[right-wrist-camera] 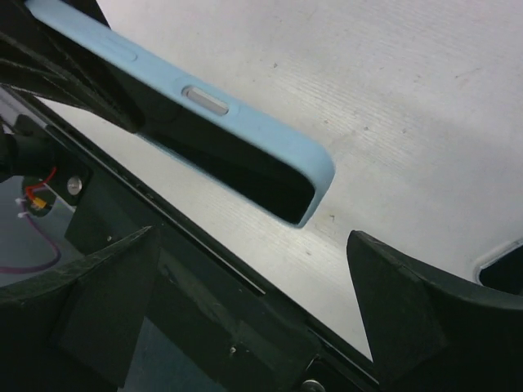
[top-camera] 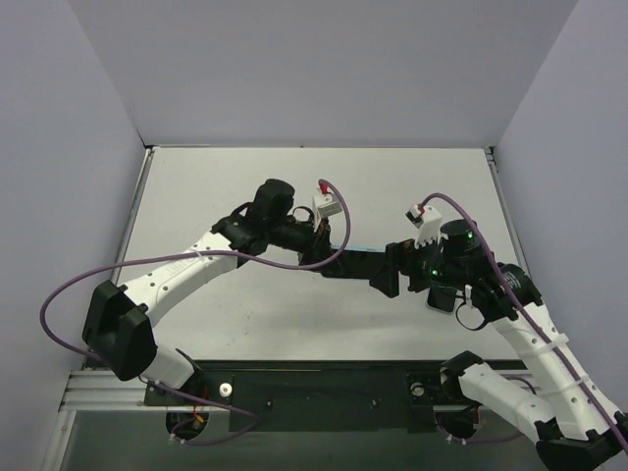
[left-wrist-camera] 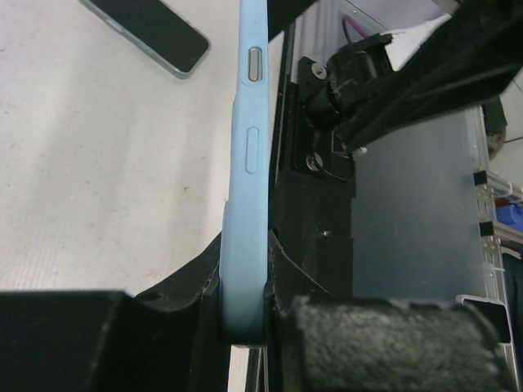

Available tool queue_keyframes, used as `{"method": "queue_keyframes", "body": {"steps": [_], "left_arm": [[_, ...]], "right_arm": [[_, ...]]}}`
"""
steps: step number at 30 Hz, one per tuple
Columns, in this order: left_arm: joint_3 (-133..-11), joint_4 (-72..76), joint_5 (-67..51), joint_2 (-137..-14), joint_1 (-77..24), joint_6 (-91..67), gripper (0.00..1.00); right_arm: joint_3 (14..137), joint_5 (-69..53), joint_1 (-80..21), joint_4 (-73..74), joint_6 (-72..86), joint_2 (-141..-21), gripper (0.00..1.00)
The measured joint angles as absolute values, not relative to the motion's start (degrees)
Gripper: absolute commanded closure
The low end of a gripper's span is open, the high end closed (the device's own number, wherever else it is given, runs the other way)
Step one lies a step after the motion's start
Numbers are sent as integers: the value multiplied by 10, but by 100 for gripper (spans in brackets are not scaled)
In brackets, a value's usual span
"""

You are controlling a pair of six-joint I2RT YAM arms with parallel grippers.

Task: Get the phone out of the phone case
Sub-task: Adjust the phone.

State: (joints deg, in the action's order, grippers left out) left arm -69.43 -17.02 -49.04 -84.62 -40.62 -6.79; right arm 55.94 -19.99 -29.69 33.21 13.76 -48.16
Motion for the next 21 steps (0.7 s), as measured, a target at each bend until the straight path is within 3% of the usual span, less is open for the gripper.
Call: {"method": "queue_keyframes", "body": {"steps": [6,9,14,17,21], "left_arm": [[-694,-170,-542,-846,-415,-58,100],[-694,-171,-550,-846,-423,-52,100],[-695,-183,-560,-846,-430,-47,100],[-695,-185,-567,-844,-431,-47,100],[-695,-187,-582,-841,-433,-49,100]], "right_arm": [[585,-354,-222,327,113,-517,15],[610,-413,-222,319,102,-550,31],[617,-462,-229,319,90,-582,41],[612,-480,-230,318,79,-580,54],[601,-502,-230,314,69,-576,59]]}}
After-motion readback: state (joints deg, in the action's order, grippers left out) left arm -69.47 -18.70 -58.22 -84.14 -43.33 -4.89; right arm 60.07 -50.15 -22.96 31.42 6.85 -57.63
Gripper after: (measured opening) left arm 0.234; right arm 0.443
